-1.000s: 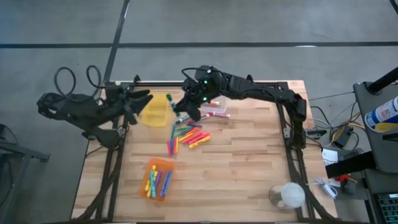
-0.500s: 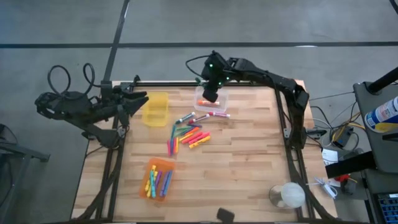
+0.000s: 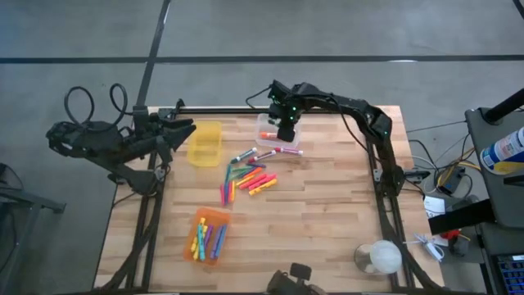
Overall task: Pick & Place Markers
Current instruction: Put the green marker from the orange bin into the transparent bin, then put the pink marker into the transparent bin
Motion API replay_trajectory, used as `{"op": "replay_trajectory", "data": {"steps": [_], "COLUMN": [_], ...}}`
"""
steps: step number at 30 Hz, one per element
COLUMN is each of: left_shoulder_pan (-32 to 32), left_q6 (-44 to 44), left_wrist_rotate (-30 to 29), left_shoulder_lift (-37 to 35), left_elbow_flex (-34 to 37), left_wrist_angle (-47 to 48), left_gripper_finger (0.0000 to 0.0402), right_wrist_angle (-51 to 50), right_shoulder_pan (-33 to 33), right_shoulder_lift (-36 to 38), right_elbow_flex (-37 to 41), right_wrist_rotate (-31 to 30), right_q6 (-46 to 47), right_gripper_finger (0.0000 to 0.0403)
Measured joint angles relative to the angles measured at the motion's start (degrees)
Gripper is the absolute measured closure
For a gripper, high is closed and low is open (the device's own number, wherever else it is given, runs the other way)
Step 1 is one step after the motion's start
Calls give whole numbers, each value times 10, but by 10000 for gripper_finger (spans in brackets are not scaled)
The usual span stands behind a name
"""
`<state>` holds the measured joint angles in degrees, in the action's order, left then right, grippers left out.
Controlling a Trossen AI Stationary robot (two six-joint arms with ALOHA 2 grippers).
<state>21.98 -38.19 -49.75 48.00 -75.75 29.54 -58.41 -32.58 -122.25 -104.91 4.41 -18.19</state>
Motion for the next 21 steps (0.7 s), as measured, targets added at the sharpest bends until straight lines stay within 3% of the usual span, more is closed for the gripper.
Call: {"op": "replay_trajectory", "data": {"steps": [12, 21], "left_shoulder_pan": [0, 0], "left_q6": [-21, -31], "left_wrist_rotate": [-11, -5], "left_shoulder_lift": [10, 18], "left_elbow_flex": [0, 1], "left_wrist_angle": [1, 22], "left_gripper_finger": [220, 220], "right_wrist_angle": [-13, -64], "right_shoulder_pan": [5, 43], "right_shoulder_lift": [11, 33], "right_elbow_flex": [-18, -20], "right_wrist_rotate": [-3, 100], "right_q6": [42, 124], "right_gripper_finger": [217, 200]}}
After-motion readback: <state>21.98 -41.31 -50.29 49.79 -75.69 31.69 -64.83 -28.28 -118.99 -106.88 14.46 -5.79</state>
